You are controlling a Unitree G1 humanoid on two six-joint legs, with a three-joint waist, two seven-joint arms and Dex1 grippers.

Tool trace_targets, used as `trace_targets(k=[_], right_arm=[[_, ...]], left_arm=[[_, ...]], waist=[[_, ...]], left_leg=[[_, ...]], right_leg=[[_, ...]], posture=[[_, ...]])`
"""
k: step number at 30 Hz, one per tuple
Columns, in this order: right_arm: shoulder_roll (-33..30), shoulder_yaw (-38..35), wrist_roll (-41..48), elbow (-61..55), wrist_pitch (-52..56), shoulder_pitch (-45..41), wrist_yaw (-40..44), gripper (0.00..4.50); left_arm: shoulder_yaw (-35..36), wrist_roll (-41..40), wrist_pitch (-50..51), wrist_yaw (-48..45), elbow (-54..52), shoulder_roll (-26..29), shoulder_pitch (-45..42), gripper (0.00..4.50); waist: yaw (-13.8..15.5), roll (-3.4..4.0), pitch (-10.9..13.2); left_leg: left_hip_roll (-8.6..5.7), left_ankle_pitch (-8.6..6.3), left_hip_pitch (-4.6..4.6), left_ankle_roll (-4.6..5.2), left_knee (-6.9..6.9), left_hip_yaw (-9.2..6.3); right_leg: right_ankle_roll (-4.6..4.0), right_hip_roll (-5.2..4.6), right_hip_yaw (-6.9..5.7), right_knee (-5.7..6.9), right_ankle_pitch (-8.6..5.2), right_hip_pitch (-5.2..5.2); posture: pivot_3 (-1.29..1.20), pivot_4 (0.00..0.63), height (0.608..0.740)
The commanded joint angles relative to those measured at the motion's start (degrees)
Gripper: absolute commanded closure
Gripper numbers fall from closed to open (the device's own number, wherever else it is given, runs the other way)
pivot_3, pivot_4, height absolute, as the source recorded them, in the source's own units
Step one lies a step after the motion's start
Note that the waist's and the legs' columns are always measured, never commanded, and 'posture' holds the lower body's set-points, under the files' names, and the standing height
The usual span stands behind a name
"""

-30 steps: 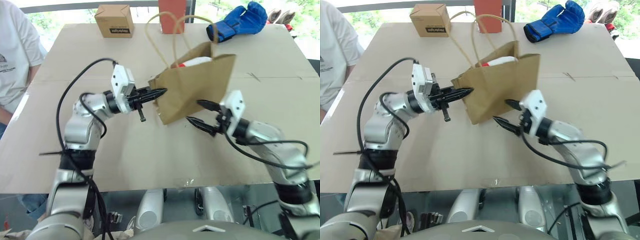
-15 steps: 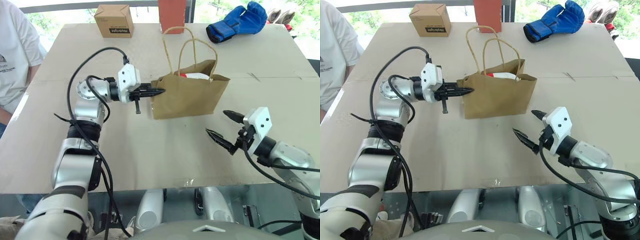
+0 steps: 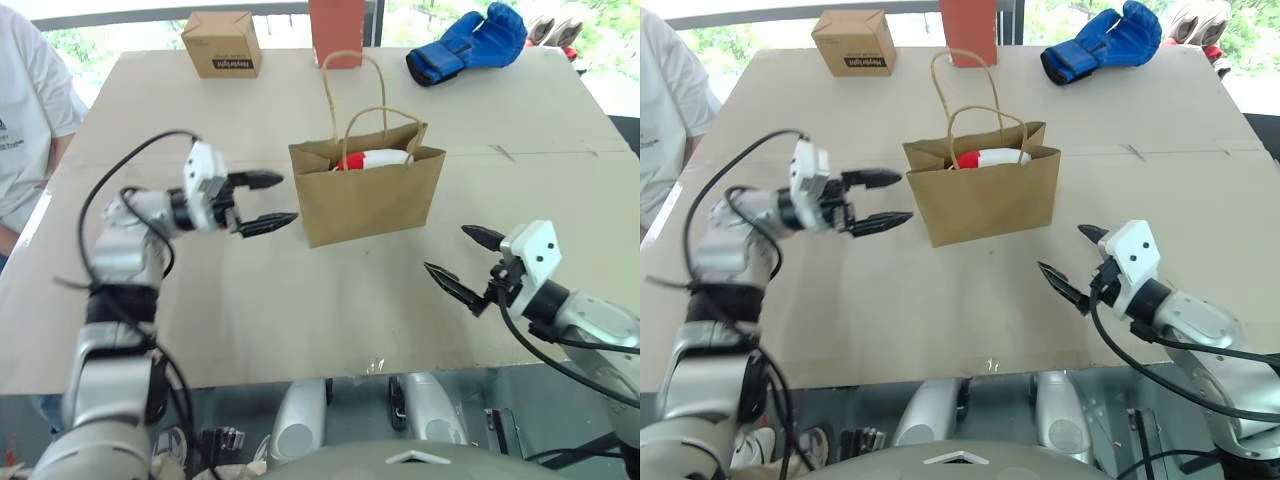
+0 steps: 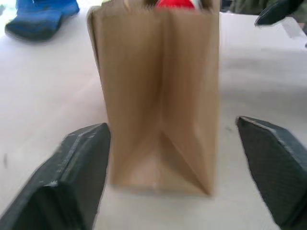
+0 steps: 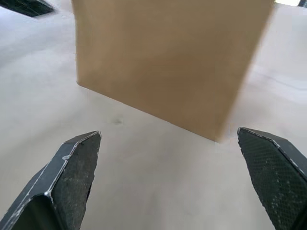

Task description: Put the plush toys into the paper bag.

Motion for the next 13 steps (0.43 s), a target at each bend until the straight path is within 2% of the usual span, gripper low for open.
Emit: trace_targets(k=[1, 7, 13], right_arm=[[-3.4, -9.2, 3.7, -0.9, -2.2, 2.6, 5.2, 0.05], [-8.5, -21.0, 6.2, 3.4, -4.7, 9.0, 14.2, 0.05], [-11.3, -24.9, 6.0, 8.2, -6.3, 11.8, 19.5, 0.05]], left_arm=[[6.4, -6.1, 10.9, 6.4, -15.5, 2.8, 9.8, 0.06], [16.2, -12.9, 20.7, 15.2, -32.4, 2.5, 27.7, 0.06], [20.7, -16.1, 22.1, 17.6, -38.6, 1.9, 36.7, 0.06]], waist=[[0.2, 0.01, 0.0], [1.1, 0.01, 0.0], [1.3, 0.0, 0.0]], left_leg=[[0.14, 0.0, 0.04, 0.0, -0.03, 0.0], [0.44, -0.01, 0.09, -0.03, 0.06, 0.16], [0.58, -0.03, 0.13, -0.05, 0.06, 0.62]], right_leg=[[-0.02, -0.01, 0.0, -0.01, -0.01, 0.04], [-0.09, -0.08, -0.1, -0.16, -0.22, 0.19], [-0.09, -0.53, -0.1, -0.21, -0.22, 0.17]], posture=[[0.0, 0.15, 0.714], [0.0, 0.15, 0.714], [0.0, 0.15, 0.714]])
